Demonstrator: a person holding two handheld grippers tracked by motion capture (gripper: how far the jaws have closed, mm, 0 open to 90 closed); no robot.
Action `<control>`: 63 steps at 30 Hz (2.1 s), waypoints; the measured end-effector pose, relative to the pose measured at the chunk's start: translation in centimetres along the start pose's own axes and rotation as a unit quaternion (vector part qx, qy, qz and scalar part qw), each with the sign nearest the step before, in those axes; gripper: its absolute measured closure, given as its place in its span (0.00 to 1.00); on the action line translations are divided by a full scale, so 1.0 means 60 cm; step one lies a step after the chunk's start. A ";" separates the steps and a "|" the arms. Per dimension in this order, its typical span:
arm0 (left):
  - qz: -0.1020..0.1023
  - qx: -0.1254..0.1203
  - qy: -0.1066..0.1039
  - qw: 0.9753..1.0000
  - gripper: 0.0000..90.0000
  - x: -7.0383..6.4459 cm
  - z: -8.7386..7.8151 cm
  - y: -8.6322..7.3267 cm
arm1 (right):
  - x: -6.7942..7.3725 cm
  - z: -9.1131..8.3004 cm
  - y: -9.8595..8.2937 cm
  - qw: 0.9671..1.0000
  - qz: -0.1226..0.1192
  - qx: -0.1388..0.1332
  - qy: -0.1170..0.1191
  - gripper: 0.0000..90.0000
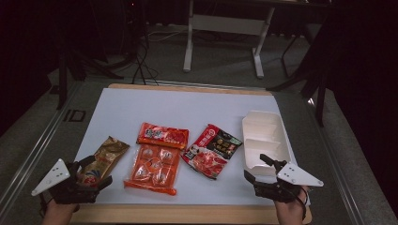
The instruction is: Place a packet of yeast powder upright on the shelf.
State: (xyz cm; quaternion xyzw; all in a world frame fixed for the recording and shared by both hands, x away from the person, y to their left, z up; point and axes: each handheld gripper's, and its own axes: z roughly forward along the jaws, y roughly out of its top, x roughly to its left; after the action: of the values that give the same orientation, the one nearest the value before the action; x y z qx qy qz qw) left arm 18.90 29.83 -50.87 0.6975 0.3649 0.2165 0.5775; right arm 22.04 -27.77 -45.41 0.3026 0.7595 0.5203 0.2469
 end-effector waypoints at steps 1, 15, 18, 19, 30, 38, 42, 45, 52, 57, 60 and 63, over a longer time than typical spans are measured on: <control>0.000 0.000 0.000 1.000 0.01 0.000 0.000 0.000 | 0.002 0.001 0.000 1.000 -0.004 0.005 -0.007 0.24; -0.002 0.042 -0.024 0.999 0.01 -0.015 0.009 0.009 | 0.006 -0.001 0.003 1.000 -0.021 0.000 0.001 0.14; -0.007 0.040 -0.024 0.999 0.01 -0.017 0.007 0.014 | 0.013 0.000 0.007 1.000 -0.024 0.010 0.005 0.15; -0.012 0.038 -0.025 0.999 0.01 -0.016 0.005 0.015 | 0.016 0.000 0.008 1.000 -0.023 0.011 0.006 0.15; 0.004 0.034 -0.032 0.999 0.01 -0.015 -0.001 0.055 | 0.021 -0.003 0.013 1.000 -0.017 0.009 0.011 0.13; 0.012 0.034 -0.009 0.999 0.02 0.001 0.002 0.089 | 0.035 -0.001 0.019 1.000 -0.015 -0.002 0.002 0.11; 0.015 0.040 -0.002 0.999 0.02 0.016 0.012 0.101 | 0.040 -0.002 0.020 1.000 -0.024 -0.004 0.015 0.11; 0.003 0.049 0.002 0.999 0.02 0.037 0.024 0.105 | 0.045 -0.004 0.023 1.000 -0.022 -0.007 0.017 0.12; -0.012 0.081 0.016 0.996 0.03 0.069 0.056 0.109 | 0.050 -0.011 0.027 0.999 -0.026 -0.016 0.019 0.15; -0.020 0.103 0.029 0.994 0.04 0.091 0.078 0.107 | 0.050 -0.013 0.027 0.999 -0.026 -0.020 0.020 0.16; -0.026 0.105 0.037 0.993 0.07 0.108 0.085 0.103 | 0.050 -0.014 0.027 0.999 -0.026 -0.022 0.018 0.16; -0.027 0.104 0.045 0.993 0.14 0.124 0.087 0.099 | 0.049 -0.012 0.026 0.999 -0.027 -0.018 0.017 0.16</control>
State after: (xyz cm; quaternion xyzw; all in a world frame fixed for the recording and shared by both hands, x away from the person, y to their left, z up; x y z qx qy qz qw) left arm 29.00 31.68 -47.27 0.7331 0.4294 0.1927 0.4909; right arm 19.78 -25.69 -43.90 0.2681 0.7619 0.5323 0.2536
